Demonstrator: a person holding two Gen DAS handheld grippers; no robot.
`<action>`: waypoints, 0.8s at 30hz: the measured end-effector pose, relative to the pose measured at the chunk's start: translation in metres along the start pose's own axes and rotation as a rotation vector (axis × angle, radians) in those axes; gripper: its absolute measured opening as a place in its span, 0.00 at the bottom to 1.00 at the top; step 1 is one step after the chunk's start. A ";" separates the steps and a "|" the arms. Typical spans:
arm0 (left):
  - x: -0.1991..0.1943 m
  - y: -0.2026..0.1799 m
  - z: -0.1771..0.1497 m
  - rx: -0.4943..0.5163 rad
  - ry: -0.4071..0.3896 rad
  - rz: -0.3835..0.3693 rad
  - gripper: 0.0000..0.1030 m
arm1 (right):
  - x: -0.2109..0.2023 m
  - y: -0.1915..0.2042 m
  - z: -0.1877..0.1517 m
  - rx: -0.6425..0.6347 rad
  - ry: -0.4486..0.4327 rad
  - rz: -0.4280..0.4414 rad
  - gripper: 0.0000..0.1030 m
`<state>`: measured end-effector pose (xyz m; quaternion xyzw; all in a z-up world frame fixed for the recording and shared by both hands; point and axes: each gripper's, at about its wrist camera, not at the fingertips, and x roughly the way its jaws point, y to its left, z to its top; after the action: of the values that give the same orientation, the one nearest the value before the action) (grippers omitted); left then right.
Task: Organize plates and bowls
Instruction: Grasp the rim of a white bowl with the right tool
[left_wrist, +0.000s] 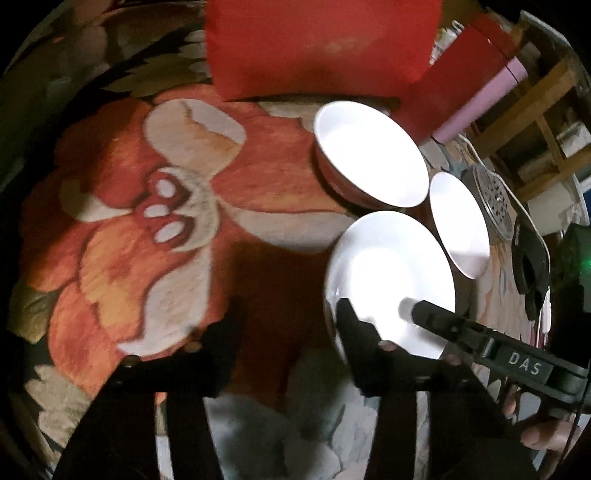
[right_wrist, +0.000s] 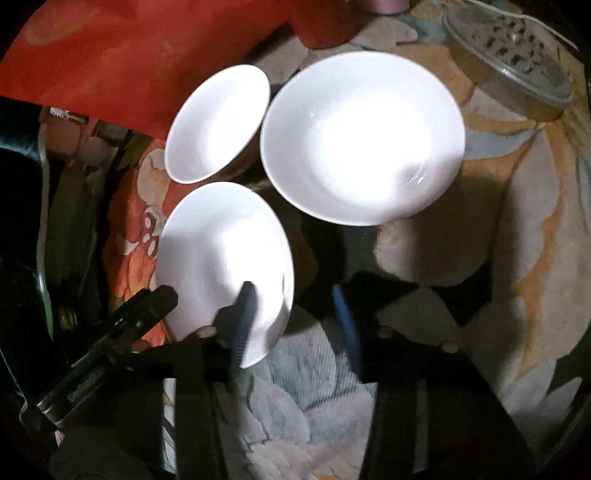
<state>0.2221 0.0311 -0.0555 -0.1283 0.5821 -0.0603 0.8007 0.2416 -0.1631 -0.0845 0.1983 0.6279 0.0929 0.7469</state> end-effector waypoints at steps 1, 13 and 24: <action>0.002 -0.003 0.002 0.011 0.000 0.001 0.40 | 0.001 0.000 0.000 0.001 0.000 0.006 0.31; 0.022 -0.033 0.012 0.117 0.002 0.049 0.11 | 0.014 0.010 0.003 -0.067 0.009 -0.020 0.10; -0.006 -0.046 -0.029 0.194 0.011 0.040 0.10 | -0.013 0.007 -0.027 -0.081 0.027 -0.029 0.09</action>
<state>0.1948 -0.0155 -0.0459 -0.0382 0.5804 -0.1008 0.8072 0.2136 -0.1573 -0.0732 0.1575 0.6364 0.1103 0.7470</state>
